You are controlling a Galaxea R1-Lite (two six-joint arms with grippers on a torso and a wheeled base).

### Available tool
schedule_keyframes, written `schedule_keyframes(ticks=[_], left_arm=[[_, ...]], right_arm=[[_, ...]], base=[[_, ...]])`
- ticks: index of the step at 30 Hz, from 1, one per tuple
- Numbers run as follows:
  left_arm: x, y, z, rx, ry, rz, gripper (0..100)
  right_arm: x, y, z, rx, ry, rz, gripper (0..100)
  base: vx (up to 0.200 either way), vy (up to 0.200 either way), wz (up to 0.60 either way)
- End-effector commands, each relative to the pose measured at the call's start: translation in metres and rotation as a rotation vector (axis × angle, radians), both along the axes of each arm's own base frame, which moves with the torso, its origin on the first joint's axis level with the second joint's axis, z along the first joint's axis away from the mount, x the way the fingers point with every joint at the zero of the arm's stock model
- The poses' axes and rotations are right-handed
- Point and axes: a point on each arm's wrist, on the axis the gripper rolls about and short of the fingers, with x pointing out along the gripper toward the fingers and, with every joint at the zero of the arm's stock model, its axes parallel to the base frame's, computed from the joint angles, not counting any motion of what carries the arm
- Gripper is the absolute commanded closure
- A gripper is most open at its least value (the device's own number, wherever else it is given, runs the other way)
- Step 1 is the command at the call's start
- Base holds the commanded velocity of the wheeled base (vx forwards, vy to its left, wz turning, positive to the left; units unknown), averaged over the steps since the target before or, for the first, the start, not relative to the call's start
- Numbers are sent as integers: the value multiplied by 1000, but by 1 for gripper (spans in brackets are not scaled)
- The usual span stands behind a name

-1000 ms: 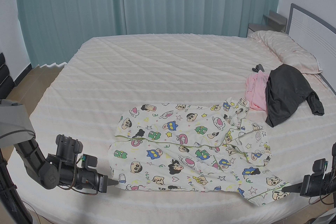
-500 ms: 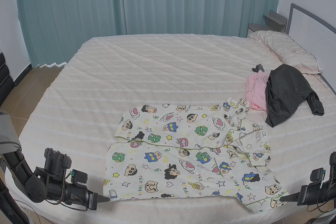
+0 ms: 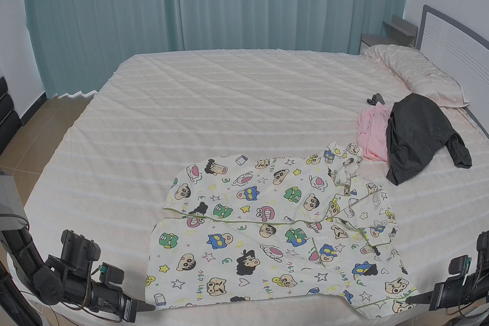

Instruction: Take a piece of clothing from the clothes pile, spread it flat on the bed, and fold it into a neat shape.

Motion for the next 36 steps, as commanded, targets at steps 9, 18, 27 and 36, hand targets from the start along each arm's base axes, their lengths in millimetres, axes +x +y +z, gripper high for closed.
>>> schedule_keyframes(ticks=[9,18,27,36], left_arm=[[-8,2,-2,8,32,-1,100],[-17,4,-5,37,88,-47,100],[-20,4,-5,49,103,-71,100],[-24,5,-6,53,141,-75,100]], right_arm=[[-2,2,-6,-60,60,18,100],[2,9,-11,-109,133,120,100],[7,11,-19,-110,241,148,100],[10,15,-27,-132,336,190,100]], base=[[0,0,0],[0,0,0],[0,0,0],[0,0,0]])
